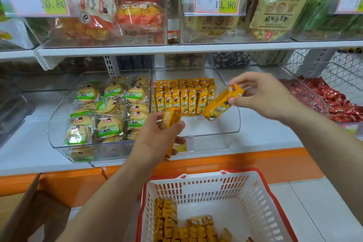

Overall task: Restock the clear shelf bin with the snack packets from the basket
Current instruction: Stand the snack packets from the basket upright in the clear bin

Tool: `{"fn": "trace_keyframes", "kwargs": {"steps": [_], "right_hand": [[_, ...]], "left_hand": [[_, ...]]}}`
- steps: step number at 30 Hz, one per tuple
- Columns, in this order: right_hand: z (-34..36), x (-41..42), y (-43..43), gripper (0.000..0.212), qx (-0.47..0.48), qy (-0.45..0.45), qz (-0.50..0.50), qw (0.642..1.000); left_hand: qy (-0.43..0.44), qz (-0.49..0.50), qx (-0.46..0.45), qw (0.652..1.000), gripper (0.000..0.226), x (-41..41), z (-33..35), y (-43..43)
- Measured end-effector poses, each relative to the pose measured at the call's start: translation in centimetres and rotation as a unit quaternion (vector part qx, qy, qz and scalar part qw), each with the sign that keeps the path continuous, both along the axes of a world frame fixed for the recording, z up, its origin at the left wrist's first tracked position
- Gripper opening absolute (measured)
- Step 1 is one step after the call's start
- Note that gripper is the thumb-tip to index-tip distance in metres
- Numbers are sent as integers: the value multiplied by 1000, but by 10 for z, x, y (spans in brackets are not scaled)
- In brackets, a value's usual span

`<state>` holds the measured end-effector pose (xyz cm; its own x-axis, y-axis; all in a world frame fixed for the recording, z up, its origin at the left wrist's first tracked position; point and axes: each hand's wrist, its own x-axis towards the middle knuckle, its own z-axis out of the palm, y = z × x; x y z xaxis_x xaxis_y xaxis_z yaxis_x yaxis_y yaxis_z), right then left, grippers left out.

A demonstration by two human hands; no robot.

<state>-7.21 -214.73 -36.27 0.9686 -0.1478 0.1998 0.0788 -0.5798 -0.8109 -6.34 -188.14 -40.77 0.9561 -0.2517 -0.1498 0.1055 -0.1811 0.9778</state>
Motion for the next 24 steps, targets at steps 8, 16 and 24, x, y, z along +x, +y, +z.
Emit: {"fn": "trace_keyframes", "kwargs": {"steps": [8, 16, 24], "right_hand": [[-41, 124, -9, 44, -469, 97, -6, 878], [-63, 177, 2, 32, -600, 142, -3, 787], [-69, 194, 3, 40, -565, 147, 35, 811]], "left_hand": [[6, 21, -57, 998, 23, 12, -5, 0], [18, 27, -79, 996, 30, 23, -12, 2], [42, 35, -82, 995, 25, 25, -18, 3]]}}
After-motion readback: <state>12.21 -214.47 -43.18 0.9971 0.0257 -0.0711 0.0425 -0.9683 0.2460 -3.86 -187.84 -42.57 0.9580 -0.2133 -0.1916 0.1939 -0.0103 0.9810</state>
